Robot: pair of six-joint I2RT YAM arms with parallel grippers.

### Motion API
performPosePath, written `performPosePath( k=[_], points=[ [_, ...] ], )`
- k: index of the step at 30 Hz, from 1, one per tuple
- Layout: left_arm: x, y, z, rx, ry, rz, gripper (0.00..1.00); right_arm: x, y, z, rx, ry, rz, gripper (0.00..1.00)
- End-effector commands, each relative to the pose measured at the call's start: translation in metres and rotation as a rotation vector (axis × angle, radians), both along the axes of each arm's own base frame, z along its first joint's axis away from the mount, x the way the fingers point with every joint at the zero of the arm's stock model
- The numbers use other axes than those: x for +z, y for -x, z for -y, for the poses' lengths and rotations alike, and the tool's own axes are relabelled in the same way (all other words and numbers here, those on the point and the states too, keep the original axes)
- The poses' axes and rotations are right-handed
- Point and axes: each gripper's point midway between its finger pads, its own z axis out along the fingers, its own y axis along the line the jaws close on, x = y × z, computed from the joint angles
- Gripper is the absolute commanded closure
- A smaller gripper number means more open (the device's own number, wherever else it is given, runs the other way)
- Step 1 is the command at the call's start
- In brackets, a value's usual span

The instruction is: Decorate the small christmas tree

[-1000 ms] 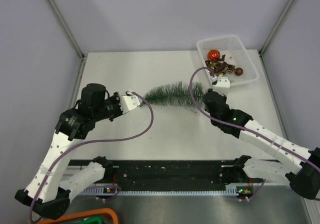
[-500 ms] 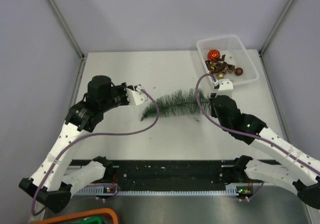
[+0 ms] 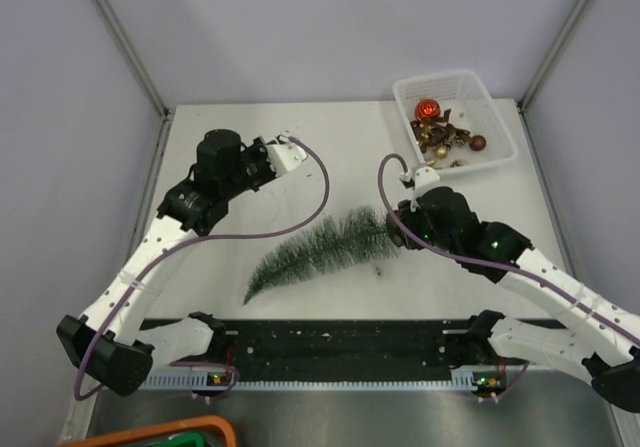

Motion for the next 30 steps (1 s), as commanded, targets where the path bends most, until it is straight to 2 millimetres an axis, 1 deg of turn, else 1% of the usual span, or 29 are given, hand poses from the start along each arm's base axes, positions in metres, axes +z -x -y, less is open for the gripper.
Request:
performPosePath(
  k=[1, 3, 5, 6, 8, 12, 15, 16, 18, 19, 21, 22, 25, 28, 30],
  points=[
    [0.016, -0.008, 0.002, 0.066, 0.125, -0.029, 1.00, 0.028, 0.013, -0.030, 0.119, -0.186, 0.019, 1.00],
    [0.004, -0.007, -0.001, 0.095, 0.151, -0.076, 1.00, 0.040, 0.019, -0.037, 0.169, -0.286, 0.020, 1.00],
    [-0.007, -0.006, -0.006, 0.122, 0.192, -0.136, 1.00, 0.047, 0.022, -0.040, 0.194, -0.372, 0.003, 1.00],
    [-0.012, -0.004, -0.009, 0.136, 0.216, -0.174, 1.00, 0.051, 0.018, -0.037, 0.182, -0.411, 0.008, 1.00],
    [-0.022, 0.001, -0.010, 0.140, 0.266, -0.261, 1.00, 0.055, 0.016, -0.034, 0.185, -0.486, -0.005, 1.00],
    [-0.038, 0.015, -0.009, 0.132, 0.347, -0.428, 1.00, 0.053, 0.013, -0.027, 0.170, -0.621, -0.047, 1.00],
    [-0.043, 0.025, -0.010, 0.123, 0.417, -0.515, 1.00, 0.053, 0.011, -0.027, 0.168, -0.740, -0.074, 1.00],
    [-0.045, 0.028, -0.011, 0.119, 0.435, -0.542, 1.00, 0.049, 0.011, -0.027, 0.163, -0.784, -0.095, 1.00],
    [-0.051, 0.036, -0.010, 0.098, 0.451, -0.590, 1.00, 0.052, 0.013, -0.029, 0.178, -0.862, -0.108, 1.00],
    [-0.054, 0.039, -0.011, 0.094, 0.454, -0.606, 1.00, 0.052, 0.013, -0.029, 0.183, -0.893, -0.120, 1.00],
    [-0.057, 0.045, -0.012, 0.081, 0.459, -0.617, 0.99, 0.061, 0.014, -0.030, 0.218, -0.962, -0.113, 1.00],
    [-0.058, 0.047, -0.012, 0.078, 0.460, -0.615, 0.98, 0.062, 0.013, -0.030, 0.220, -0.987, -0.126, 1.00],
    [-0.054, 0.053, -0.013, 0.057, 0.473, -0.581, 0.94, 0.069, 0.009, -0.027, 0.221, -1.061, -0.133, 1.00],
    [-0.048, 0.062, -0.013, 0.037, 0.490, -0.546, 0.91, 0.077, 0.005, -0.022, 0.205, -1.158, -0.146, 1.00],
    [-0.049, 0.066, -0.014, 0.043, 0.499, -0.546, 0.89, 0.081, 0.002, -0.019, 0.188, -1.200, -0.148, 1.00]
  ],
)
